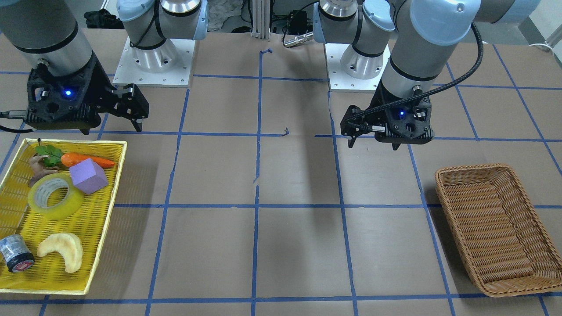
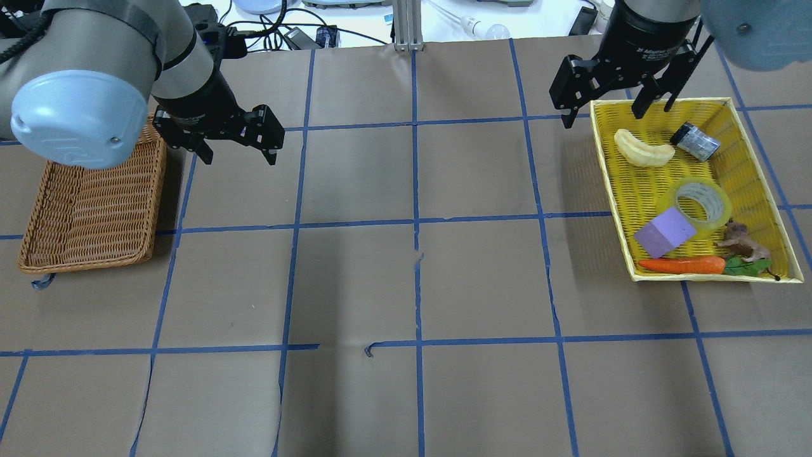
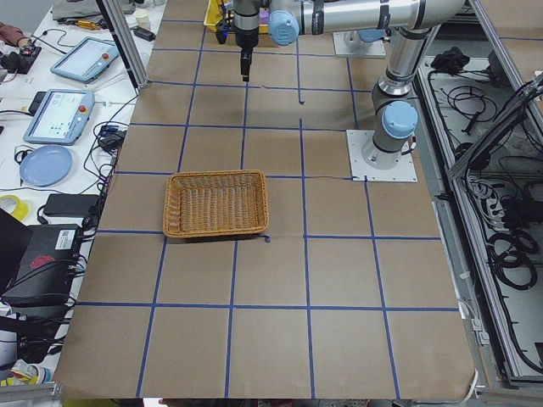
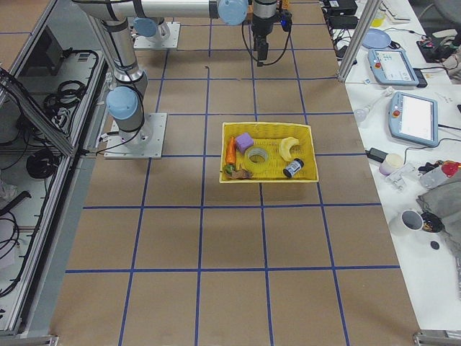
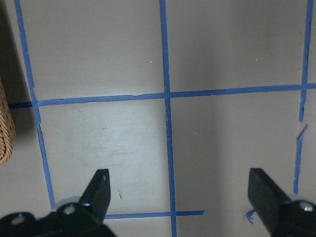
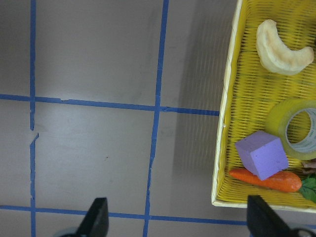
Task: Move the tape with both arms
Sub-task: 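Lower the right gripper into the yellow basket over the tape roll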
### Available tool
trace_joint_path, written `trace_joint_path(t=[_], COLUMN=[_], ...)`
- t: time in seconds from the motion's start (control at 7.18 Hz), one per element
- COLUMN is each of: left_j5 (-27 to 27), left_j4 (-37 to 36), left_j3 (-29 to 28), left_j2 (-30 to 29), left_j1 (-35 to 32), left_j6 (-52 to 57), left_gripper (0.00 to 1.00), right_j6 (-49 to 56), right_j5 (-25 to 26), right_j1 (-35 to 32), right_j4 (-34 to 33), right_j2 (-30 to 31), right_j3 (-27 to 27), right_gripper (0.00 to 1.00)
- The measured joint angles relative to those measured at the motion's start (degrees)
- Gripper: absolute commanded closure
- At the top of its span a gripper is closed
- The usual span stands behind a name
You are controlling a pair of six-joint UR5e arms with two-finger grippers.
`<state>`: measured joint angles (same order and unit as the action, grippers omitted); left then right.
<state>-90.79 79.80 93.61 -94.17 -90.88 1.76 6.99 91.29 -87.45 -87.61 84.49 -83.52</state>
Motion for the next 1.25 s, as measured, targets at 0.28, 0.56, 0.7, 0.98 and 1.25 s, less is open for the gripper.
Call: trace_joint_path(t=[0.28, 0.56, 0.7, 0.98, 1.25], left_j5=[0.0, 0.0, 0.0, 0.1, 0.3], left_j4=[-0.1, -0.1, -0.1, -0.1, -0.1], left_j3=[0.0, 0.0, 0.0, 0.1, 0.2], left_j2=[0.1, 0.1, 0.1, 0.0, -0.1], left_j1=[0.0, 0.0, 0.0, 0.0, 0.0], left_j6=[0.0, 0.0, 0.0, 0.0, 0.0], left_gripper=[0.00, 0.00, 0.00, 0.00, 0.00], right_j6=[1.6, 10.8, 17.9, 33.6, 44.7], right_j5=[0.1, -0.1, 0.0, 0.4, 0.8], right_j1=[7.1, 14.9, 17.8, 21.3, 23.7], right_j4=[1.4, -1.4, -5.9, -19.6, -29.7], right_j2=[-1.3, -5.1, -7.3, -11.8, -15.4], right_j3=[-0.2, -3.4, -6.2, -11.6, -14.3], right_gripper=[0.00, 0.00, 0.00, 0.00, 0.02])
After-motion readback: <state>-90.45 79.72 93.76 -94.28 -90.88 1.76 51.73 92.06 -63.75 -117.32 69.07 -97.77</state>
